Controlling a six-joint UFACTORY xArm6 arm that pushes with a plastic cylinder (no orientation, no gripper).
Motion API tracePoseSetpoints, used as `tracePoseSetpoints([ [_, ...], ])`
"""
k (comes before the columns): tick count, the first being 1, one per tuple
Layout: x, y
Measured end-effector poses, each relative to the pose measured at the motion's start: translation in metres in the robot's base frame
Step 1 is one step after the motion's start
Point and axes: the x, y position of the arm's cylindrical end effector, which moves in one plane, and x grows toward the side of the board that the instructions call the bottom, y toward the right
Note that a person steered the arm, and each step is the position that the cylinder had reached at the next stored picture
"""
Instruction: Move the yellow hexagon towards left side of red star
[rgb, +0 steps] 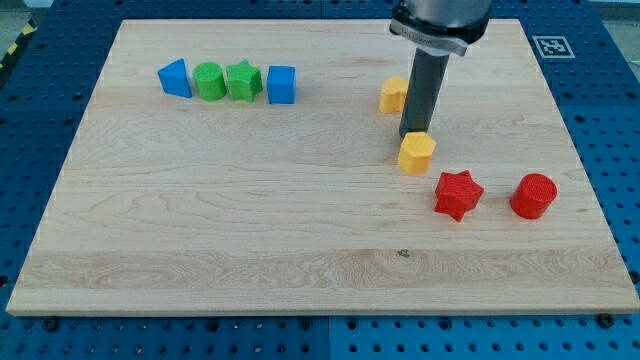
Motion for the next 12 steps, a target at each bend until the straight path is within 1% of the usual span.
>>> tracePoseSetpoints([
  [1,0.009,0.001],
  [3,0.027,0.036],
  [5,0.034,0.017],
  [7,0.034,0.014],
  [9,0.015,0.011],
  [10,0.024,-0.001],
  [11,0.034,-0.026],
  [12,0.04,-0.032],
])
